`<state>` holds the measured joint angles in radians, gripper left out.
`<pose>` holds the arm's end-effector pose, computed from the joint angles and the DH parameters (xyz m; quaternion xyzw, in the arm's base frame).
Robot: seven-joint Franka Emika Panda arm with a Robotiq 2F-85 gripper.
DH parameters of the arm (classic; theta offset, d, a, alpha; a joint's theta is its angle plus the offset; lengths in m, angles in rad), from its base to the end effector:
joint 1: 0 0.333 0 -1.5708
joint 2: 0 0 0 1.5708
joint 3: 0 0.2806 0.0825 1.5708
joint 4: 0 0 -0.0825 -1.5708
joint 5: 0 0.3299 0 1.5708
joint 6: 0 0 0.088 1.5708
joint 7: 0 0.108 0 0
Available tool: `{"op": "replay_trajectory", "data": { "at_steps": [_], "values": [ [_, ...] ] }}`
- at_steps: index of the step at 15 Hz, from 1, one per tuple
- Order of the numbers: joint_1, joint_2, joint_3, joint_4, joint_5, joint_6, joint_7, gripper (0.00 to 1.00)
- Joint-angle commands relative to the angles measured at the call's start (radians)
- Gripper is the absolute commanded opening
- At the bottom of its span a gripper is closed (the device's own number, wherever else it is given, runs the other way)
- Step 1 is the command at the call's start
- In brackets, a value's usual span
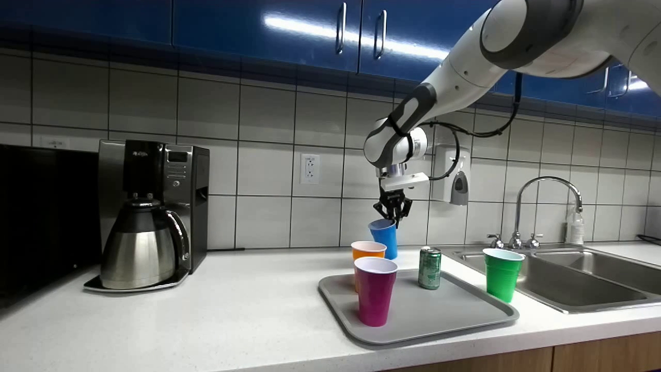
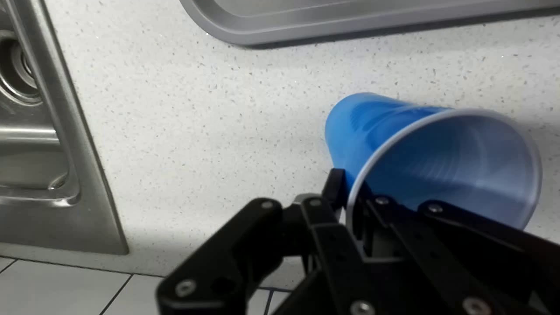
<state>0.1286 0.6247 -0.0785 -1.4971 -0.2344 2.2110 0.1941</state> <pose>0.6523 0.0335 0.3123 0.9919 0.0025 0.0586 0.1130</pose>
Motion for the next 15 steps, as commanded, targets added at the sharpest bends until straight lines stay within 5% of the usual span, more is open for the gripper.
{"op": "replay_trajectory", "data": {
  "at_steps": [1, 15],
  "values": [
    [-0.007, -0.080, 0.021, -0.081, 0.024, 0.034, 0.002, 0.02],
    [-0.011, -0.311, 0.064, -0.329, 0.036, 0.044, -0.027, 0.02]
  ]
}}
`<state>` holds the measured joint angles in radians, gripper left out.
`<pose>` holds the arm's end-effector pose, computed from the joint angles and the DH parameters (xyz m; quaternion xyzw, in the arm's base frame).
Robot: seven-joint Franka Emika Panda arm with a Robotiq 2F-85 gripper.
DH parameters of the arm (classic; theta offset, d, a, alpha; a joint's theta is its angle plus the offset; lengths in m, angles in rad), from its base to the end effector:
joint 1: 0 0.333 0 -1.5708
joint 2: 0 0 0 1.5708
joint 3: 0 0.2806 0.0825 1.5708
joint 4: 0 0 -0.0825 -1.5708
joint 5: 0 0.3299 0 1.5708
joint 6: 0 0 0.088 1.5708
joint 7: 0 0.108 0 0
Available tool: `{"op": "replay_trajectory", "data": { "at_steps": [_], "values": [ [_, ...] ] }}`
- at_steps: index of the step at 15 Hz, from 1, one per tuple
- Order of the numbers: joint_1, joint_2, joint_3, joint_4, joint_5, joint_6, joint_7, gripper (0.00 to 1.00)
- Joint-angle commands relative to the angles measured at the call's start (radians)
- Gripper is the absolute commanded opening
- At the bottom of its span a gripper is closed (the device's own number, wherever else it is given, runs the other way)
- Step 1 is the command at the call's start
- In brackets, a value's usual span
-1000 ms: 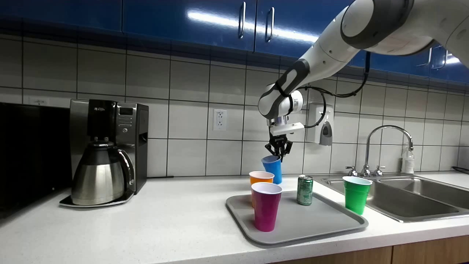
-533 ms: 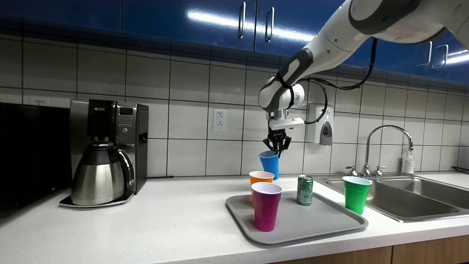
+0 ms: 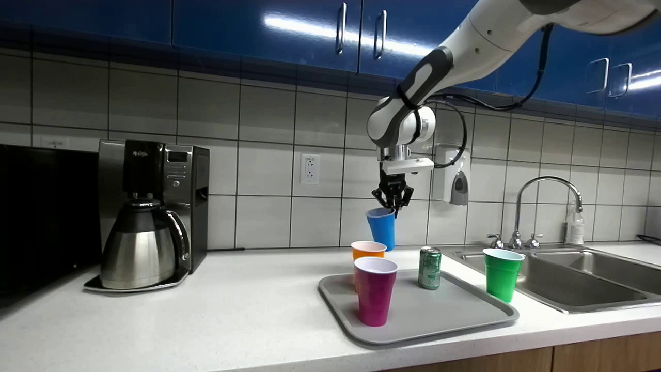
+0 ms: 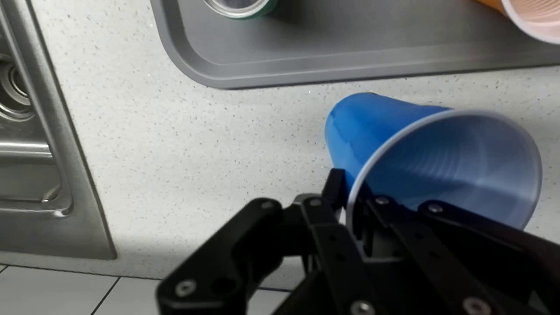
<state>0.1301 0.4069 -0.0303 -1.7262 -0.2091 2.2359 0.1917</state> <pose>0.6063 0.0561 0.3543 0.9944 0.0160 0.0636 0.0828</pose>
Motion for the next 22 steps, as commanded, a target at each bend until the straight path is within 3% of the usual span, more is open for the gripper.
{"op": "replay_trajectory", "data": {
  "at_steps": [1, 11, 22],
  "values": [
    [-0.013, -0.114, 0.017, -0.119, 0.010, 0.019, -0.026, 0.02],
    [-0.024, -0.303, 0.034, -0.297, 0.027, 0.012, -0.059, 0.02],
    [-0.033, -0.424, 0.043, -0.506, 0.093, 0.000, -0.133, 0.02]
  ]
}}
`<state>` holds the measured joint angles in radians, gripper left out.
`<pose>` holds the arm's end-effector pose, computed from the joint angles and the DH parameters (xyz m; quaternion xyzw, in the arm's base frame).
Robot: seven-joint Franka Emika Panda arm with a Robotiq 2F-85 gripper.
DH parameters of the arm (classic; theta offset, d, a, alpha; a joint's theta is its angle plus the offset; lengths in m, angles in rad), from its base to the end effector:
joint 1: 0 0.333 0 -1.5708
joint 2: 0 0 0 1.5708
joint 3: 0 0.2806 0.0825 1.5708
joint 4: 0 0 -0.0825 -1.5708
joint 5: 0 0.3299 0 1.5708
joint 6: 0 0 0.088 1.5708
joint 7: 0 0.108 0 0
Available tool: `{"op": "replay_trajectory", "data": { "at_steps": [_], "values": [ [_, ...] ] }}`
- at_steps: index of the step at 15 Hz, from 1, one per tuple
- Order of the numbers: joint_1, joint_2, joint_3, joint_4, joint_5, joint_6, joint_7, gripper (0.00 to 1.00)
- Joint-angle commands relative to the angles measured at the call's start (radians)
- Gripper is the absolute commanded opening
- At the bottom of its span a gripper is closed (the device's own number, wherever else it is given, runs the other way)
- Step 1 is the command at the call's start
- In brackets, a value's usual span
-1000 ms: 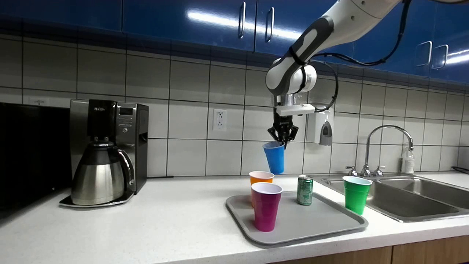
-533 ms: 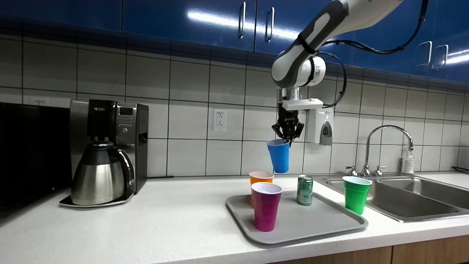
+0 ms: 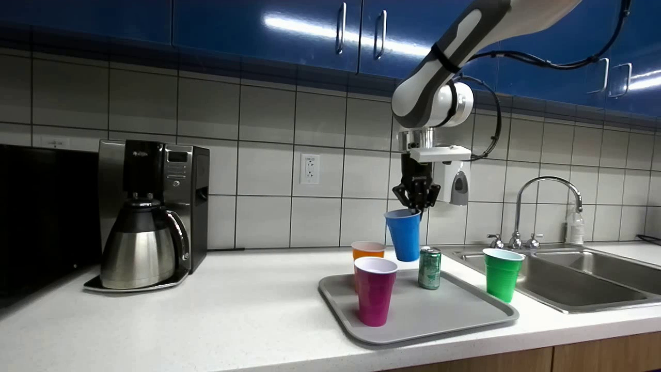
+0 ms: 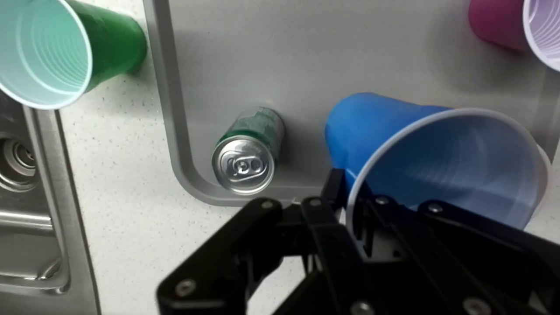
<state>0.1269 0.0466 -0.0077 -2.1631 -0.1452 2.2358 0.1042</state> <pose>0.4975 0.0551 0.3735 0.9969 0.0515 0.0194 0.0560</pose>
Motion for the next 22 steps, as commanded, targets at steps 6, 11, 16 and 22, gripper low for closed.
{"op": "replay_trajectory", "data": {
  "at_steps": [6, 11, 16, 22],
  "values": [
    [-0.036, -0.104, 0.020, -0.147, 0.064, 0.013, -0.105, 0.02],
    [-0.036, -0.102, 0.017, -0.192, 0.104, 0.023, -0.202, 0.02],
    [-0.037, -0.083, 0.015, -0.212, 0.158, 0.041, -0.326, 0.02],
    [-0.045, -0.048, 0.011, -0.204, 0.175, 0.057, -0.423, 0.02]
  ]
}}
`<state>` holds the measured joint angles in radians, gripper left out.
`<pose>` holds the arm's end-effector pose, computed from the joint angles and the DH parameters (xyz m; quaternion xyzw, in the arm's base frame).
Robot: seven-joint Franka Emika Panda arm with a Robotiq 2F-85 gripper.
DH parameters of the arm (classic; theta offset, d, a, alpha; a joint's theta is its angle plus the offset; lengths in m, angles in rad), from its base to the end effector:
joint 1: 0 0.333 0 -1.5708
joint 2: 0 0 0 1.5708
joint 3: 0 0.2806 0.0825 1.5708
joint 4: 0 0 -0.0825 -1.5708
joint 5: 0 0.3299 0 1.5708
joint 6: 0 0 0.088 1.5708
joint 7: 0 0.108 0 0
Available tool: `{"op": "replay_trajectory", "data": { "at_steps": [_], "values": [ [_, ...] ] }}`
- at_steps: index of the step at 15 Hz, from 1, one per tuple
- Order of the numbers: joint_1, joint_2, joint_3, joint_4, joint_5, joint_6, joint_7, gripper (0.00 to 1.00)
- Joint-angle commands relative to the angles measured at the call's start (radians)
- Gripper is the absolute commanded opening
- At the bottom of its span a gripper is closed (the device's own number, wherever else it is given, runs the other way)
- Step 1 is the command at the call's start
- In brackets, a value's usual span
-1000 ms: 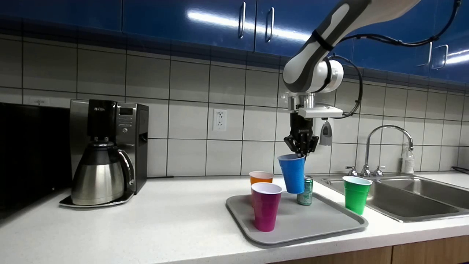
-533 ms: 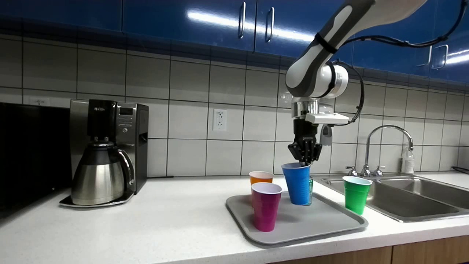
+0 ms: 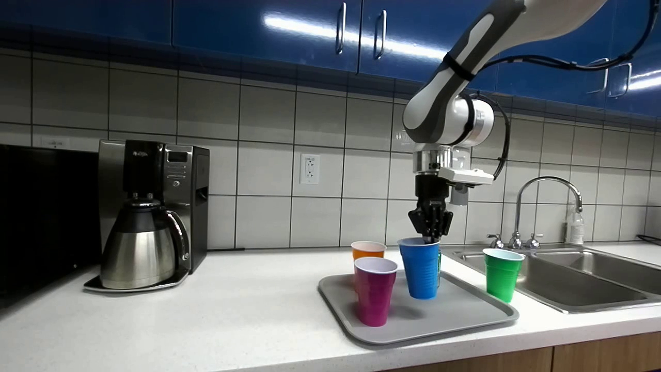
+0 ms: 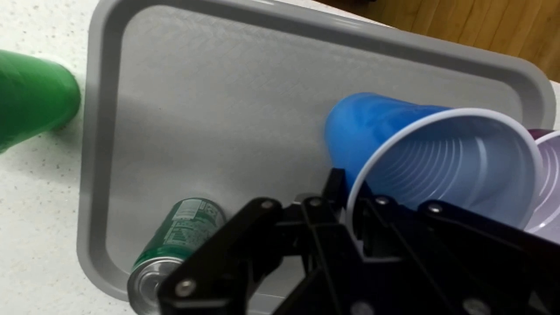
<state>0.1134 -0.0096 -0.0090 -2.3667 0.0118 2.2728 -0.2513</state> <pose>0.4474 0.0472 0.3242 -0.9840 -0.1728 0.0417 0.0075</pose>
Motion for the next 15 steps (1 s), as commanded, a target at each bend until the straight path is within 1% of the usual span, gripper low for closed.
{"op": "replay_trajectory", "data": {
  "at_steps": [1, 9, 15],
  "values": [
    [-0.035, 0.014, 0.011, 0.001, 0.014, 0.024, -0.076, 0.02],
    [-0.077, 0.023, 0.003, -0.018, 0.019, 0.073, -0.167, 0.02],
    [-0.077, 0.030, 0.012, -0.031, 0.016, 0.126, -0.180, 0.02]
  ]
}}
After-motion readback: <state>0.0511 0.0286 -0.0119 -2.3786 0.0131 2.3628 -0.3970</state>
